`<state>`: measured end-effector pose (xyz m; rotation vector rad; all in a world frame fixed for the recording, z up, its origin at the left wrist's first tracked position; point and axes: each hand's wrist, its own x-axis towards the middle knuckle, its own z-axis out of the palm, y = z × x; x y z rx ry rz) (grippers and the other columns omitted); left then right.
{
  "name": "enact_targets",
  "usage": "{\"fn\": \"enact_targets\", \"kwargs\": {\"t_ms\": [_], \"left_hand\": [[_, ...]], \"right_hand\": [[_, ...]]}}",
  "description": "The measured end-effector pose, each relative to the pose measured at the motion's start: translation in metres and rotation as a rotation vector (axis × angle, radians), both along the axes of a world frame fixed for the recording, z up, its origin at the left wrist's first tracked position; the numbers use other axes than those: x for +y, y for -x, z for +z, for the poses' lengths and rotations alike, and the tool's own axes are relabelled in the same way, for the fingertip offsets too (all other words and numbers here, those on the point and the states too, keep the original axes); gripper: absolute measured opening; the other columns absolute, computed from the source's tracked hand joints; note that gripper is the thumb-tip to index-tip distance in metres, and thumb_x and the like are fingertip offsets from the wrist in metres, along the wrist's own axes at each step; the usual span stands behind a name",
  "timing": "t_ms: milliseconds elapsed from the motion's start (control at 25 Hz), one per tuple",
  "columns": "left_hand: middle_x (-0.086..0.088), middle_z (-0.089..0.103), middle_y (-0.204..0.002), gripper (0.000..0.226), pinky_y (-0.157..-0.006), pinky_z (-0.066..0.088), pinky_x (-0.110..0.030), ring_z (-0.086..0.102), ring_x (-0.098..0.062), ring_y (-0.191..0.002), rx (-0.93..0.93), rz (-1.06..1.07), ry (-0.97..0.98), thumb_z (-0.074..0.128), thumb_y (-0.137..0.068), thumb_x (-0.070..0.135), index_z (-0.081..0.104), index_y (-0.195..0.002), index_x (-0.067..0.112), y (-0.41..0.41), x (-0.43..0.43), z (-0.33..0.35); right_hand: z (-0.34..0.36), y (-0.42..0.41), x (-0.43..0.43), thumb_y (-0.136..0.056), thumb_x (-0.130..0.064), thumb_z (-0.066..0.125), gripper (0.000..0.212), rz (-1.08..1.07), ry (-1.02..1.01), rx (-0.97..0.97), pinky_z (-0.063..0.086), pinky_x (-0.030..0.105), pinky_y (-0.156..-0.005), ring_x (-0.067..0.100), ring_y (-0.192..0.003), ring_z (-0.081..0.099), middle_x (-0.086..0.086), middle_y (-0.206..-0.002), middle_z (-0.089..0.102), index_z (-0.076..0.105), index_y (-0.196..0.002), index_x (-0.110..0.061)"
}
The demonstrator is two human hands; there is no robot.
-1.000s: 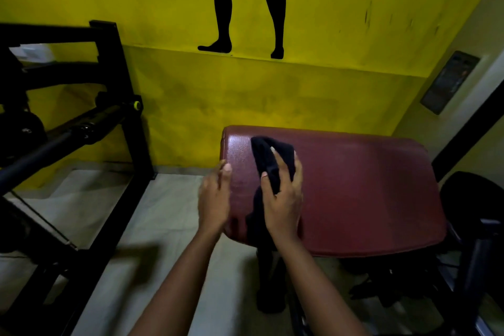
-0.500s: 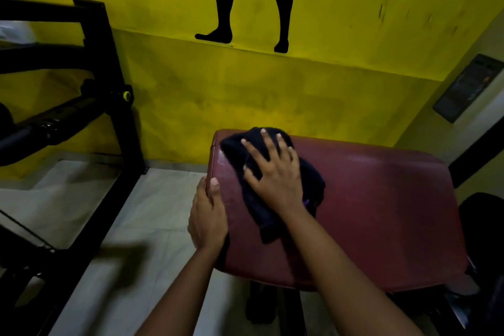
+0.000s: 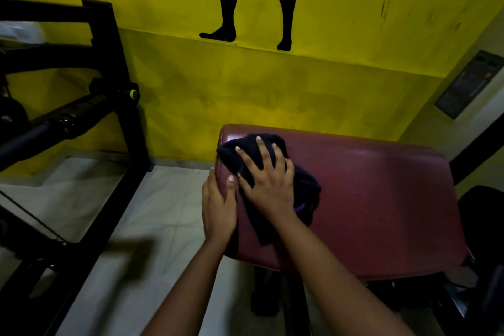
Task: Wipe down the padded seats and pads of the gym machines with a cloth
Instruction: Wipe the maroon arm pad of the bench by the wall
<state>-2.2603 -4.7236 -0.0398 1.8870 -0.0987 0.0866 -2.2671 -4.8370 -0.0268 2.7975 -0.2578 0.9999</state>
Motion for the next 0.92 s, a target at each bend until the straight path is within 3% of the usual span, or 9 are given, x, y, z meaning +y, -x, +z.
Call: {"fn": "enact_targets", "kwargs": {"t_ms": [120, 240, 440, 560, 680, 800, 920], "left_hand": [[-0.005, 0.024, -0.155, 0.065, -0.115, 0.016, -0.03, 0.018, -0.017, -0.144, -0.23, -0.023, -0.087, 0.039, -0.094, 0.046, 0.024, -0.148, 0.013, 0.025, -0.006, 0.003], [0.003, 0.018, -0.155, 0.066, -0.118, 0.0, -0.029, 0.007, -0.011, -0.145, -0.45, -0.16, -0.319, 0.027, -0.091, 0.051, 0.02, -0.148, 0.018, 0.041, -0.031, -0.008], [-0.008, 0.023, -0.156, 0.061, -0.116, 0.01, -0.047, 0.014, -0.025, -0.145, -0.679, -0.235, -0.808, 0.013, -0.098, 0.049, 0.027, -0.148, 0.017, 0.037, -0.063, -0.027], [-0.009, 0.021, -0.157, 0.06, -0.117, 0.011, -0.049, 0.013, -0.026, -0.145, -0.698, -0.19, -0.855, 0.019, -0.097, 0.047, 0.027, -0.148, 0.016, 0.037, -0.063, -0.031], [-0.01, 0.021, -0.156, 0.061, -0.117, 0.012, -0.049, 0.014, -0.027, -0.145, -0.709, -0.177, -0.882, 0.011, -0.098, 0.046, 0.029, -0.147, 0.014, 0.037, -0.064, -0.03], [-0.01, 0.021, -0.156, 0.062, -0.117, 0.011, -0.048, 0.014, -0.026, -0.145, -0.717, -0.159, -0.891, 0.011, -0.098, 0.048, 0.027, -0.148, 0.015, 0.037, -0.064, -0.03], [-0.009, 0.022, -0.156, 0.063, -0.117, 0.01, -0.046, 0.015, -0.026, -0.145, -0.697, -0.162, -0.876, 0.012, -0.097, 0.049, 0.029, -0.147, 0.016, 0.039, -0.064, -0.029]], "right_hand": [[0.019, -0.012, -0.038, -0.086, -0.053, 0.038, 0.053, -0.052, -0.037, 0.007, 0.04, 0.048, -0.093, 0.034, -0.126, 0.046, 0.004, -0.149, 0.038, 0.043, -0.137, -0.039], [0.025, 0.0, -0.073, -0.086, -0.053, 0.038, 0.053, -0.128, -0.121, 0.004, 0.04, 0.05, -0.094, 0.035, -0.125, 0.046, 0.005, -0.148, 0.04, 0.045, -0.136, -0.037], [0.02, 0.058, -0.157, -0.089, -0.054, 0.034, 0.053, -0.287, -0.207, -0.053, 0.039, 0.051, -0.095, 0.035, -0.127, 0.042, 0.005, -0.149, 0.035, 0.044, -0.137, -0.036], [0.009, 0.053, -0.132, -0.089, -0.051, 0.038, 0.051, -0.533, -0.372, -0.232, 0.04, 0.049, -0.09, 0.037, -0.116, 0.047, 0.007, -0.149, 0.037, 0.045, -0.137, -0.035], [-0.007, 0.043, -0.079, -0.09, -0.051, 0.037, 0.051, -0.287, -0.177, -0.169, 0.04, 0.046, -0.09, 0.032, -0.116, 0.045, 0.006, -0.147, 0.04, 0.043, -0.138, -0.036], [0.005, 0.041, -0.106, -0.089, -0.055, 0.037, 0.051, 0.013, -0.034, -0.026, 0.041, 0.044, -0.089, 0.03, -0.12, 0.048, 0.001, -0.148, 0.039, 0.041, -0.138, -0.04], [0.022, 0.047, -0.161, -0.086, -0.057, 0.04, 0.051, -0.056, -0.049, -0.008, 0.041, 0.044, -0.088, 0.031, -0.118, 0.05, 0.001, -0.147, 0.04, 0.046, -0.134, -0.041]]}}
